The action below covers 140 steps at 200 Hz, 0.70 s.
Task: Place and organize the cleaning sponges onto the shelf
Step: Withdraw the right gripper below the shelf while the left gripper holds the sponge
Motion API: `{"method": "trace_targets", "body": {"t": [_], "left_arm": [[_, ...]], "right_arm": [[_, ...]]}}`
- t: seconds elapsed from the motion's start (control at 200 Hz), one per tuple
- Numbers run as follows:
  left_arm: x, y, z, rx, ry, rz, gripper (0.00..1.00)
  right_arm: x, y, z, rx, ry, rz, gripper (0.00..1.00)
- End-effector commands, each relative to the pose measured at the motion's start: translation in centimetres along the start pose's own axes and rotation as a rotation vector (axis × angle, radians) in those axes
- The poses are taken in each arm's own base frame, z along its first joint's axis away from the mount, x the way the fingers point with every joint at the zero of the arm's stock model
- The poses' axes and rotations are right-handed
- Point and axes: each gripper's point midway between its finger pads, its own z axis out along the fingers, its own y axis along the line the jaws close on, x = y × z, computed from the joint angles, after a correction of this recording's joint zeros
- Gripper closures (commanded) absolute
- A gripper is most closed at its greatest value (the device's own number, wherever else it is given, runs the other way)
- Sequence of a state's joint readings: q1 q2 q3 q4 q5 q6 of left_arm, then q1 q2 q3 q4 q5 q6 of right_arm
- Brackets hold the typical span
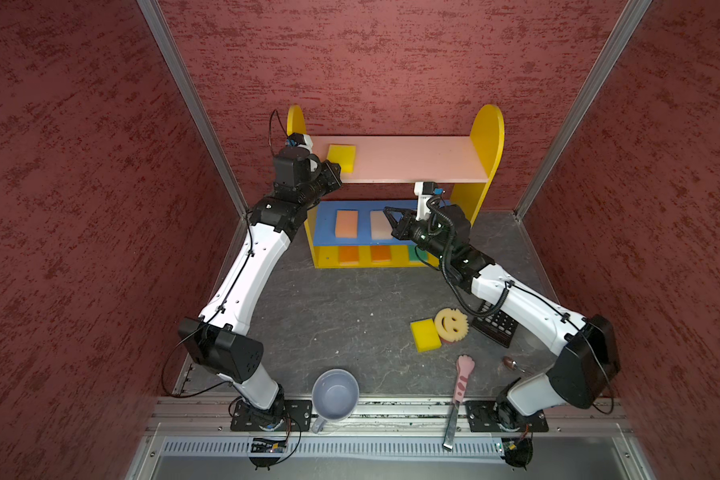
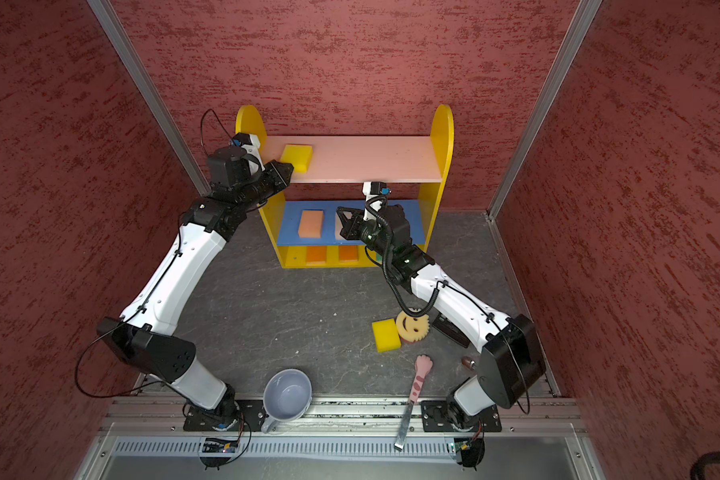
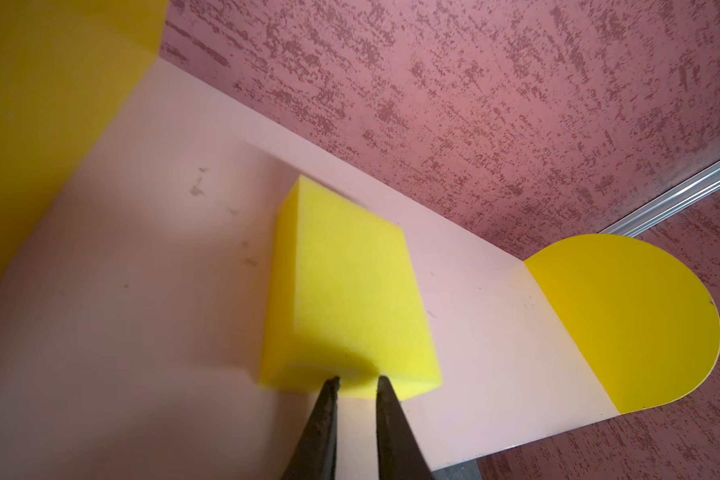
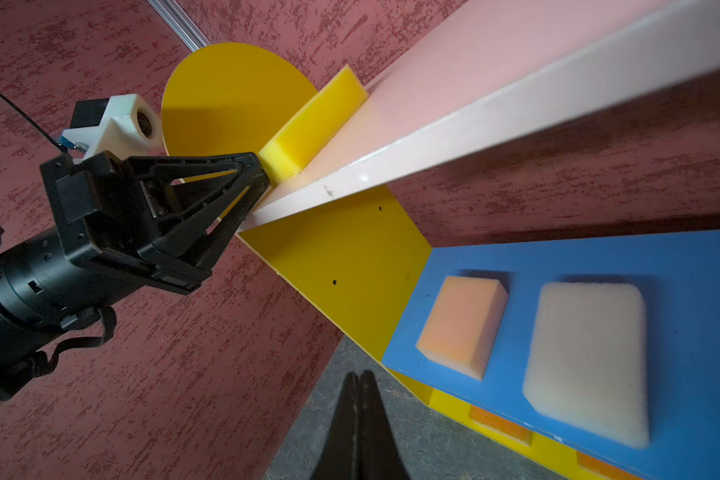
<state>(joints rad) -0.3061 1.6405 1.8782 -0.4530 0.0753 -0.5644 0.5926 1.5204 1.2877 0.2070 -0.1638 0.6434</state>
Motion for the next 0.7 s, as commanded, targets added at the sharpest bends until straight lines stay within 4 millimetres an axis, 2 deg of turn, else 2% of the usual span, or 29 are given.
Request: {"method": "trace_targets", "body": {"t": [0.0, 0.175, 0.386, 0.511, 0.641, 0.696], "left_arm": [[-0.3, -1.3, 0.0, 0.037, -0.006, -0.006, 0.8], [-0.4, -1.4, -0.3, 0.031, -0.013, -0.007, 0.8], [-1.3, -2.7, -2.3, 0.083, -0.055, 0.017, 0.75], [-2.3, -2.4, -3.3, 0.041, -0.093, 0.074, 0.67], [-3.6, -1.6, -4.0, -0.005, -0.137, 0.1, 0.48], [-4.0, -1.2, -4.0, -0.026, -0.152, 0.111, 0.43]], "right_arm": [[-1.4, 1.0, -0.7, -0.031, -0.053, 0.01, 1.0], [-1.3, 0.8, -0.7, -0.024, -0.047, 0.0, 1.0], [-0.6, 0.3, -0.4, -0.015, -0.027, 0.006, 1.0], [-0.1, -0.1, -0.4, -0.005, -0.018, 0.007, 1.0], [0.2, -0.4, -0.6, 0.004, -0.014, 0.001, 1.0], [0.4, -0.6, -0.7, 0.006, -0.009, 0.003, 1.0]]}}
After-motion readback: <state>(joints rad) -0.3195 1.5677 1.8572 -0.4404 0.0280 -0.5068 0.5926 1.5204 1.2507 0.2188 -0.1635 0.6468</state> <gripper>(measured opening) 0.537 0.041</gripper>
